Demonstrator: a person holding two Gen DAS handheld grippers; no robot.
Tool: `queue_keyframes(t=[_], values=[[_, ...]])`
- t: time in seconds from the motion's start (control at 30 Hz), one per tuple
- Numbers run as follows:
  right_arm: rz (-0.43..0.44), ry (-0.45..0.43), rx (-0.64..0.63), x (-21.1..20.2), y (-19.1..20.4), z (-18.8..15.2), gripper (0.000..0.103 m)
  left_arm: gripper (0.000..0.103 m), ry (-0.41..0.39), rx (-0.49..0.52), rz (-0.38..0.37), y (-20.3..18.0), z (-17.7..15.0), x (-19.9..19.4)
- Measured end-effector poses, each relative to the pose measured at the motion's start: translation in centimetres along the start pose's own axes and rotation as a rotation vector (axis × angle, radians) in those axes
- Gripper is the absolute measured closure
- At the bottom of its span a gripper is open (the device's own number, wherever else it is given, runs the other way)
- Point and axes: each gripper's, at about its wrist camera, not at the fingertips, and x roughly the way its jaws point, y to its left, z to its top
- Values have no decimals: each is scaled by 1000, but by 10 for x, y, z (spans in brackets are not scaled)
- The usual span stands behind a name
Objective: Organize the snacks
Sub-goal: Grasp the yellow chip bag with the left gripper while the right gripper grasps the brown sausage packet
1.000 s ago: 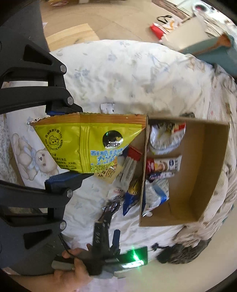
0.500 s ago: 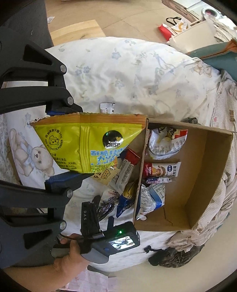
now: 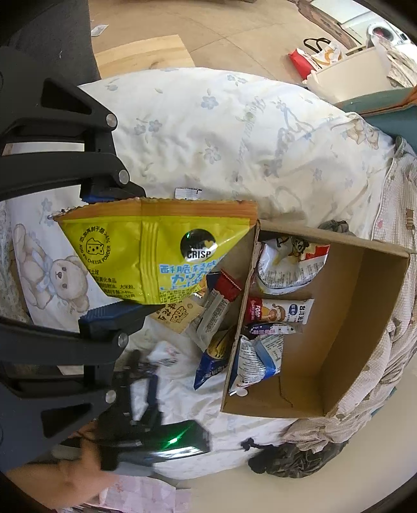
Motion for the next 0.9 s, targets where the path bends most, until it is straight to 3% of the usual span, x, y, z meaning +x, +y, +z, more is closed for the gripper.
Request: queue_keyframes(t=[0.47,0.63,0.83,0.9], values=[[183,-75,206,-9,36,-55,40,60,-44,-26,27,12,-2,-9],[222,-134,260,-18,29,-51,40,60,-63,-27,51,17,-4,-11],[266,-281,281,-49,32,-65,40,60,-89,-39,65,24,-6,-16],[260,-366,263,-67,33,-66,40,60,-112,-34,74,24,-6,-19]])
